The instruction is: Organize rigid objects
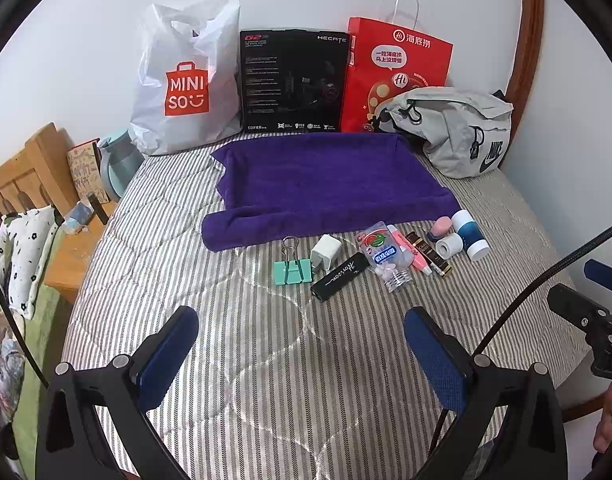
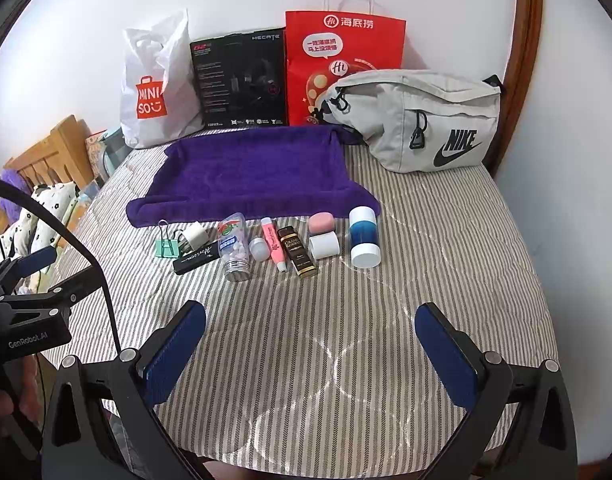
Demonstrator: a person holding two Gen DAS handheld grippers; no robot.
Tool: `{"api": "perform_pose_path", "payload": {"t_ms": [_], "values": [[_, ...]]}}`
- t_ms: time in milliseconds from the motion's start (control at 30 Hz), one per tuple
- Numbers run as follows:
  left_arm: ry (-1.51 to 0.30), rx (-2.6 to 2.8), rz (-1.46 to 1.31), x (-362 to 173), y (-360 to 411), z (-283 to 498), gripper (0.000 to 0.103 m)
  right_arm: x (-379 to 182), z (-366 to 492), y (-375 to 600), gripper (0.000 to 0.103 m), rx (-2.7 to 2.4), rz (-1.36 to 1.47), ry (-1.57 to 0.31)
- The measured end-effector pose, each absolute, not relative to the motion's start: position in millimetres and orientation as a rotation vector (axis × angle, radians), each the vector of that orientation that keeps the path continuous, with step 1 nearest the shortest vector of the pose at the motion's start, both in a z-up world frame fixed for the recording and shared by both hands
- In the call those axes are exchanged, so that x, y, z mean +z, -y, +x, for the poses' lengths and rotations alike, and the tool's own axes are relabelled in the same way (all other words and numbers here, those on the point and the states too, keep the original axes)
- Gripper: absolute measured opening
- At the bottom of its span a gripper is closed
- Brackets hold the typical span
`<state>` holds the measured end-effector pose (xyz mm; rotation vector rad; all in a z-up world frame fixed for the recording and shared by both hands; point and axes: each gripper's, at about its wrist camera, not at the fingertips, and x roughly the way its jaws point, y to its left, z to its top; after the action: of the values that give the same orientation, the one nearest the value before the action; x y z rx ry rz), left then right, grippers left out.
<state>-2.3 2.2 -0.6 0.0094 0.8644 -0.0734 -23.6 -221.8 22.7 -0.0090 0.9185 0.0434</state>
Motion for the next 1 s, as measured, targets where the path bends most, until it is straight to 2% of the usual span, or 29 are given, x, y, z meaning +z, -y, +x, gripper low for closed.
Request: {"api": "perform_pose_path", "payload": {"t_ms": [1000], "values": [[-0.868,-0.068,0.028,1.9,0.6,-1.1,0.103,19.3,-25.7,220.9,0.103,0.048,-0.008,-0.93]]}}
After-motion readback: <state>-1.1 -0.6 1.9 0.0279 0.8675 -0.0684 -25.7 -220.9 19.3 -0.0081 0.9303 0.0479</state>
